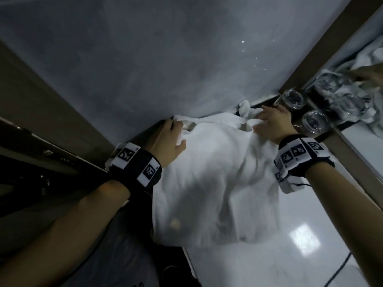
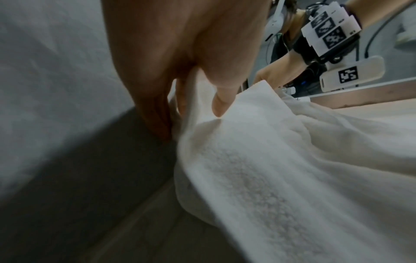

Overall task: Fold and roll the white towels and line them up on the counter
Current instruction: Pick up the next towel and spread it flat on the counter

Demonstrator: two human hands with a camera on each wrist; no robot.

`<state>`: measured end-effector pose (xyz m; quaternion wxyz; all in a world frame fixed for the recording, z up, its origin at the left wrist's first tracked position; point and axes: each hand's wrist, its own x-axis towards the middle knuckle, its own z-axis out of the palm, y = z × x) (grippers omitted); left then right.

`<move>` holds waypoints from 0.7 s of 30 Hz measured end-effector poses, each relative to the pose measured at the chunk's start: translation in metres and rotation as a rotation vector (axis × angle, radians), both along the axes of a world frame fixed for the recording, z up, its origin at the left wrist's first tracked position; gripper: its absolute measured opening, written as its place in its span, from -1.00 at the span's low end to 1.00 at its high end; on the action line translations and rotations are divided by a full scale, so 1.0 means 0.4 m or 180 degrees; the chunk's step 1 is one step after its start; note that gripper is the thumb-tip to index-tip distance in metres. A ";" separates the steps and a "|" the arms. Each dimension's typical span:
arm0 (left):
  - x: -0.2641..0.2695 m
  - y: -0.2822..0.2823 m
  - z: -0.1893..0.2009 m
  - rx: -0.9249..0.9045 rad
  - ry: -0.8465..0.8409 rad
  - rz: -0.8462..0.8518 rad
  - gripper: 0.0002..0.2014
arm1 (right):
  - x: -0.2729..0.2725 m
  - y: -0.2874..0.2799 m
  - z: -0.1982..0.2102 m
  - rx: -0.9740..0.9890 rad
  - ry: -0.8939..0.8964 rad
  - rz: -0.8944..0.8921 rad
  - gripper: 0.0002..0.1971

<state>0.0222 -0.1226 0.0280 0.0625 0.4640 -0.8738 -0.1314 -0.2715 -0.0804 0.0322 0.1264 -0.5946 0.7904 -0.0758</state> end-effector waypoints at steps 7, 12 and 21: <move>0.040 0.024 0.070 -0.0401 0.1011 -0.0143 -0.84 | 0.008 0.090 0.051 -0.0498 -0.0084 -0.0489 -0.84; 0.083 0.068 0.121 -0.0311 0.1104 -0.0479 -0.84 | 0.026 0.183 0.075 -0.0660 -0.0991 -0.0615 -0.74; 0.166 0.188 0.033 0.0255 0.0949 0.0106 -0.80 | 0.120 0.335 0.131 -0.1146 -0.1963 -0.0142 -0.80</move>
